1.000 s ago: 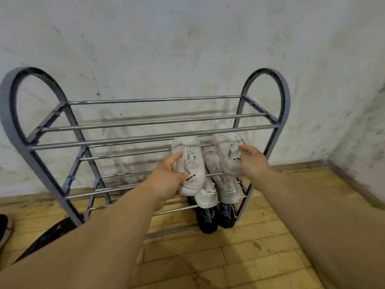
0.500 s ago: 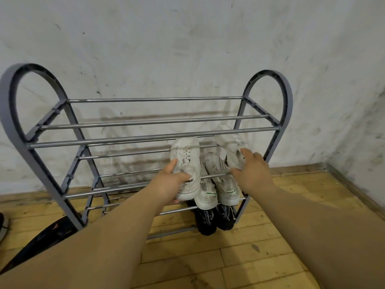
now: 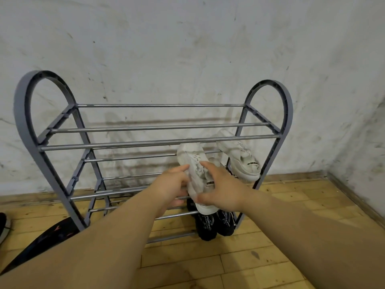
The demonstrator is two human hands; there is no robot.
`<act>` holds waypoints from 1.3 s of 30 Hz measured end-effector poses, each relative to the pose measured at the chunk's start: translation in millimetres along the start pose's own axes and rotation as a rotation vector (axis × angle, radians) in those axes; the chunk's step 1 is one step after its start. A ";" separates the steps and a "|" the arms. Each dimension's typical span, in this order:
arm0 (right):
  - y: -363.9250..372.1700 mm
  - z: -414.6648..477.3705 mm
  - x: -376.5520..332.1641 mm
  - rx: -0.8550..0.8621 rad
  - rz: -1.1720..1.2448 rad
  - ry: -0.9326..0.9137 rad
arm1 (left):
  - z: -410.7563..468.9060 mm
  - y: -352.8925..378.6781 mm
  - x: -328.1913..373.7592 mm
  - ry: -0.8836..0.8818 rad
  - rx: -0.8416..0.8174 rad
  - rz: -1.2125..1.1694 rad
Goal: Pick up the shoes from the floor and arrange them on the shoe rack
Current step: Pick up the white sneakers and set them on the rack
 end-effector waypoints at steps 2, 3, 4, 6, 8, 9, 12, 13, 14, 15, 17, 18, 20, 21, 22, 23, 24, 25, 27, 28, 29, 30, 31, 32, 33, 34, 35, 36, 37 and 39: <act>-1.7 0.1 6.0 0.043 -0.001 0.015 | -2.8 1.3 3.9 0.001 -0.004 0.046; -0.8 0.6 7.1 0.056 -0.016 0.016 | -4.1 1.7 6.1 0.006 -0.008 0.056; 0.2 1.3 7.4 0.067 -0.037 0.018 | -4.2 1.3 8.5 0.013 -0.010 0.063; -0.1 2.1 6.8 0.095 -0.057 0.018 | -3.8 -0.1 14.2 0.054 -0.008 0.132; -2.5 2.6 4.3 0.122 -0.078 -0.008 | -2.1 -6.9 23.8 0.137 0.035 0.352; -5.6 2.2 1.8 0.142 -0.109 -0.025 | -2.4 -11.2 26.9 0.172 0.064 0.463; -20.3 1.0 -2.4 0.225 -0.222 -0.049 | -2.7 -22.0 15.5 0.131 0.101 0.891; -26.6 0.7 -1.7 0.264 -0.246 -0.045 | -3.6 -23.7 5.2 0.076 0.087 1.058; -32.7 0.6 0.6 0.304 -0.263 -0.035 | -3.4 -25.7 -6.6 0.019 0.063 1.190; -37.6 0.6 4.9 0.338 -0.273 -0.017 | -4.9 -26.1 -16.8 -0.030 0.035 1.280; -43.2 0.7 14.6 0.382 -0.303 0.009 | -5.3 -26.9 -26.5 -0.068 0.013 1.361; -43.1 1.2 19.1 0.384 -0.334 0.018 | -6.2 -25.8 -26.2 -0.070 0.009 1.374; -40.8 2.8 27.6 0.369 -0.394 0.040 | -6.3 -24.7 -23.7 -0.075 0.007 1.375; -40.4 2.9 30.1 0.367 -0.417 0.052 | -6.5 -24.4 -22.9 -0.079 0.002 1.378; -40.3 3.2 30.9 0.374 -0.446 0.059 | -7.0 -24.3 -23.0 -0.081 -0.003 1.378; -40.1 3.1 30.6 0.385 -0.474 0.065 | -7.7 -24.3 -23.3 -0.079 -0.006 1.381; -40.4 2.7 29.9 0.402 -0.493 0.072 | -8.2 -24.4 -23.6 -0.078 -0.007 1.384; -41.7 2.3 29.4 0.423 -0.495 0.081 | -8.2 -24.8 -24.4 -0.077 -0.006 1.387; -44.5 1.6 29.1 0.454 -0.486 0.099 | -8.9 -25.1 -24.9 -0.075 -0.008 1.390; -44.1 1.5 28.7 0.452 -0.495 0.110 | -9.2 -25.3 -25.3 -0.075 -0.011 1.388; -43.2 1.7 28.6 0.440 -0.509 0.124 | -9.6 -25.9 -25.7 -0.075 -0.014 1.387; -42.6 1.1 28.5 0.428 -0.519 0.139 | -10.6 -26.5 -25.8 -0.074 -0.019 1.388; -42.7 -1.0 27.5 0.421 -0.521 0.155 | -12.1 -27.4 -26.0 -0.075 -0.024 1.391; -43.4 -4.5 25.1 0.423 -0.523 0.165 | -14.0 -29.0 -26.0 -0.072 -0.028 1.396; -44.4 -9.3 21.4 0.431 -0.532 0.165 | -16.3 -31.4 -25.6 -0.067 -0.031 1.403; -45.5 -14.8 15.6 0.450 -0.554 0.147 | -19.6 -34.5 -24.4 -0.062 -0.030 1.409; -46.1 -20.9 8.5 0.469 -0.579 0.116 | -23.2 -38.5 -23.5 -0.054 -0.027 1.414; -45.1 -27.0 1.4 0.478 -0.588 0.073 | -28.1 -42.9 -22.5 -0.046 -0.024 1.421; -42.1 -33.1 -5.8 0.468 -0.575 0.023 | -33.3 -47.6 -22.2 -0.042 -0.025 1.433; -26.4 -42.2 -13.7 0.357 -0.541 -0.061 | -45.6 -56.4 -23.4 -0.034 -0.034 1.460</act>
Point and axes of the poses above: each hand's wrist, its own z-axis towards the middle knuckle, its own y-axis out of the palm, x = y × z, the point moved 10 cm from there along z, towards the middle knuckle, and after that the axes turned 8 degrees about -x, right-handed, at the moved point
